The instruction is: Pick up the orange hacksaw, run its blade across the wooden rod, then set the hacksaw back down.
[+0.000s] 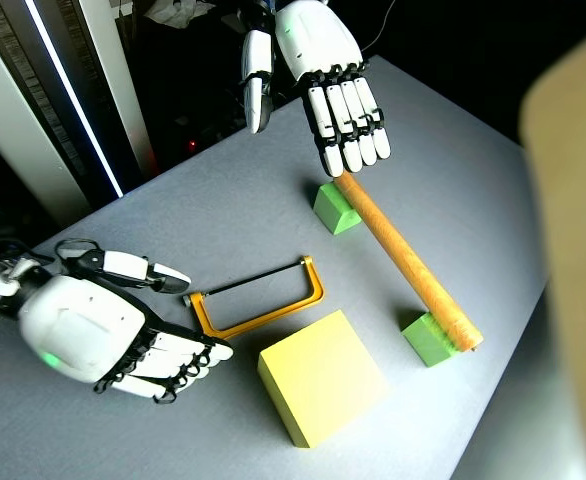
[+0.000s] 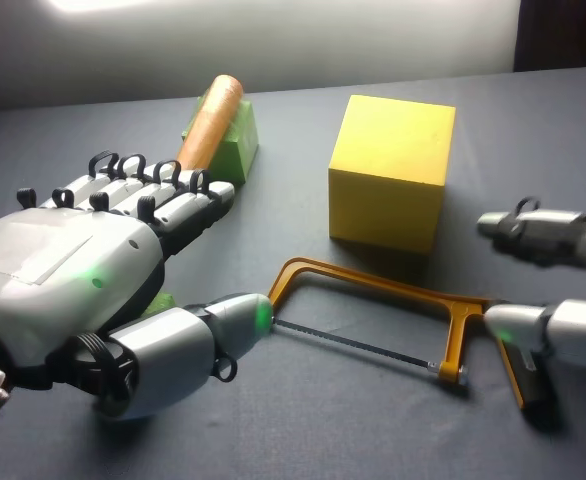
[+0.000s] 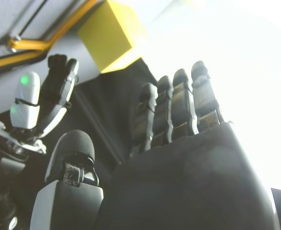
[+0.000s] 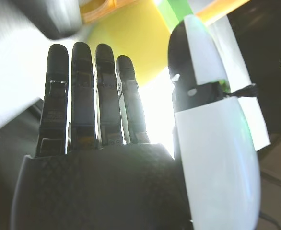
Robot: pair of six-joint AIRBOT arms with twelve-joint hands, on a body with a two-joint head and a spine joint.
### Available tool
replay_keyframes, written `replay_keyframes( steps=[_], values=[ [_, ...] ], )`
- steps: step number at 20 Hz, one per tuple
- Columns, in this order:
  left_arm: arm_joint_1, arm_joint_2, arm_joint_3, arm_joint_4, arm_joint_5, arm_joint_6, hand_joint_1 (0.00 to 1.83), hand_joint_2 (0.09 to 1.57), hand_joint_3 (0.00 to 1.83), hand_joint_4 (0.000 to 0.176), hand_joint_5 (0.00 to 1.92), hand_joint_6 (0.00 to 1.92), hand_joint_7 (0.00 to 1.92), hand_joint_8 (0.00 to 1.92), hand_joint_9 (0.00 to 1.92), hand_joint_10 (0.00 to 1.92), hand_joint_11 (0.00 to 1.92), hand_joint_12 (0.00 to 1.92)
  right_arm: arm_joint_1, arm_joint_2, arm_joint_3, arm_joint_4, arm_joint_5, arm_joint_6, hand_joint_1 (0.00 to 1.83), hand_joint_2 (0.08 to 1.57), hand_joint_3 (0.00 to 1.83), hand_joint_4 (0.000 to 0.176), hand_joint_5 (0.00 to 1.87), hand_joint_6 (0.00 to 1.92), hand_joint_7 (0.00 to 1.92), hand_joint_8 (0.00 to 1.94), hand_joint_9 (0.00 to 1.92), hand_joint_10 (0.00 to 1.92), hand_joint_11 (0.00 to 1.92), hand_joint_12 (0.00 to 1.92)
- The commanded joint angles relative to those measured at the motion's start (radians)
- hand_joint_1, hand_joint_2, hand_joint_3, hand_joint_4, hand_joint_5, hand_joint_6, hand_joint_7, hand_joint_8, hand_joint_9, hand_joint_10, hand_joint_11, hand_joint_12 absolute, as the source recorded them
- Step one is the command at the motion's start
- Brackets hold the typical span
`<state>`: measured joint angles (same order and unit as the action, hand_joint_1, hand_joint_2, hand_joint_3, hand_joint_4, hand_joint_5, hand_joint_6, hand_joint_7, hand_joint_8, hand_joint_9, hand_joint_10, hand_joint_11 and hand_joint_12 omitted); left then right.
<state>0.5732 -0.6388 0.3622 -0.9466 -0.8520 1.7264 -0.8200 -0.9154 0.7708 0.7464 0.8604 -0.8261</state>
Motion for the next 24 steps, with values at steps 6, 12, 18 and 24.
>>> replay_keyframes(
  steps=[6, 12, 18, 24],
  values=[
    [-0.012, 0.007, 0.01, 0.039, -0.068, 0.002, 0.27, 1.29, 0.0, 0.0, 0.26, 1.91, 0.15, 1.91, 0.19, 1.92, 0.19, 1.92, -0.045, 0.185, -0.063, -0.193, 0.113, 0.083, 0.52, 1.03, 0.0, 0.0, 0.24, 1.7, 0.19, 1.86, 0.28, 1.87, 0.33, 1.89],
    [-0.012, -0.029, 0.022, 0.039, -0.049, 0.022, 0.94, 1.25, 0.0, 0.099, 1.5, 1.92, 1.6, 1.92, 1.66, 1.92, 1.66, 1.92, -0.128, 0.291, -0.075, -0.419, 0.149, 0.129, 0.3, 1.25, 0.04, 0.0, 1.4, 1.92, 1.45, 1.94, 1.47, 1.92, 1.52, 1.92],
    [-0.013, -0.068, 0.038, 0.069, -0.05, -0.003, 1.1, 1.45, 0.06, 0.176, 1.54, 1.92, 1.61, 1.92, 1.69, 1.92, 1.69, 1.92, -0.101, 0.287, -0.062, -0.461, 0.238, 0.207, 0.93, 1.45, 0.0, 0.0, 1.28, 1.92, 1.44, 1.94, 1.48, 1.92, 1.52, 1.92],
    [-0.01, -0.077, 0.041, 0.069, -0.045, -0.004, 1.07, 1.45, 0.04, 0.176, 1.51, 1.92, 1.6, 1.92, 1.67, 1.92, 1.72, 1.92, -0.123, 0.289, -0.051, -0.539, 0.265, 0.214, 0.93, 1.44, 0.0, 0.0, 1.28, 1.92, 1.41, 1.94, 1.45, 1.92, 1.5, 1.92]
  ],
)
